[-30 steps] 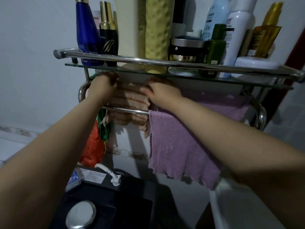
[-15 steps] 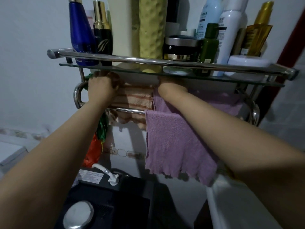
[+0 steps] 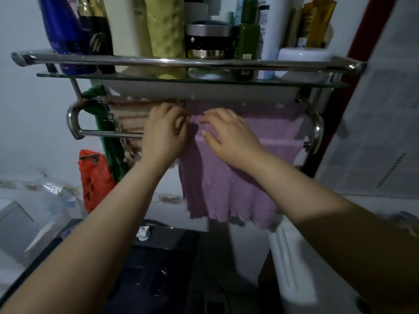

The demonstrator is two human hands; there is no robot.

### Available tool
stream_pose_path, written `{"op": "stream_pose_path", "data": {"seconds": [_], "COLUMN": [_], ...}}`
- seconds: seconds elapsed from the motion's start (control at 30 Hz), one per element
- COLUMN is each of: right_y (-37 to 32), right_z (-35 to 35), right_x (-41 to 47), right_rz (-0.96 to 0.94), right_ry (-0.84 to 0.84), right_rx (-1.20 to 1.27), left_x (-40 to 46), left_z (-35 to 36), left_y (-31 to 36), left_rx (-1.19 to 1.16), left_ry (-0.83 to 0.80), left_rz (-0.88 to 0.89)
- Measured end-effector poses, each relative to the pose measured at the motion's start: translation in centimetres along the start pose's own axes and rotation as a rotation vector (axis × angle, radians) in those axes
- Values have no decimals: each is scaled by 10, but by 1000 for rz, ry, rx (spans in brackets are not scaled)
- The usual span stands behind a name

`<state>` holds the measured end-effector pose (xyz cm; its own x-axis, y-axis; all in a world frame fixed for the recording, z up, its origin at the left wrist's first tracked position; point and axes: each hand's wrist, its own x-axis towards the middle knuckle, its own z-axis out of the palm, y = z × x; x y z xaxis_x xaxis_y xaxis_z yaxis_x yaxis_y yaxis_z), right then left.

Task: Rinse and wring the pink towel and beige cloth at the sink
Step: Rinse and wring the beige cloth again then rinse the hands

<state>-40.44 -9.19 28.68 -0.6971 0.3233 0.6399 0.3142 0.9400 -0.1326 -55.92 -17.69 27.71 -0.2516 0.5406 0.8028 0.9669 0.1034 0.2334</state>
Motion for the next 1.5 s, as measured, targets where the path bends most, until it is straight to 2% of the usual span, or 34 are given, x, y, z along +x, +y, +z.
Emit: {"op": "stream_pose_path", "data": {"seconds": [0.3,0.47,0.7,0.93,1.0,1.1,1.17,1.27,1.33,1.43,1.5], "right_y": [68,136,256,371,394,427,447,464,473,481,484], "right_z": [-66,-109,-147,-158,-154,-147,-136,-114,-99,-79,-69], "right_x": [-143,-219,-347,-432,-448,-476,-501,-524,-525,-522,-528], "right_rz": [274,441,697,830,911,1155,1300,1329,1317,1498,1428], "right_ry": [269,339,266,82,131,248,106,-162,-230,-239,-451], "right_rx": [4,99,155,161,216,292,277,469,543,777,604], "left_x": [-49,-75,-125,-161,-171,-185,-197,-215,-223,-234,-242], "left_z": [51,93,189,268,280,296,305,315,319,324,325], "left_y": [161,258,377,454,464,473,476,479,480,480,479], "left_rx": [-194,-368,-439,-368,-371,-364,-359,-366,-370,-383,-386], "left_ry": [-148,-208,-454,-556,-596,-663,-705,-754,-777,-822,-860], "left_rz": [226,378,221,46,-14,-108,-161,-231,-304,-437,-501]}}
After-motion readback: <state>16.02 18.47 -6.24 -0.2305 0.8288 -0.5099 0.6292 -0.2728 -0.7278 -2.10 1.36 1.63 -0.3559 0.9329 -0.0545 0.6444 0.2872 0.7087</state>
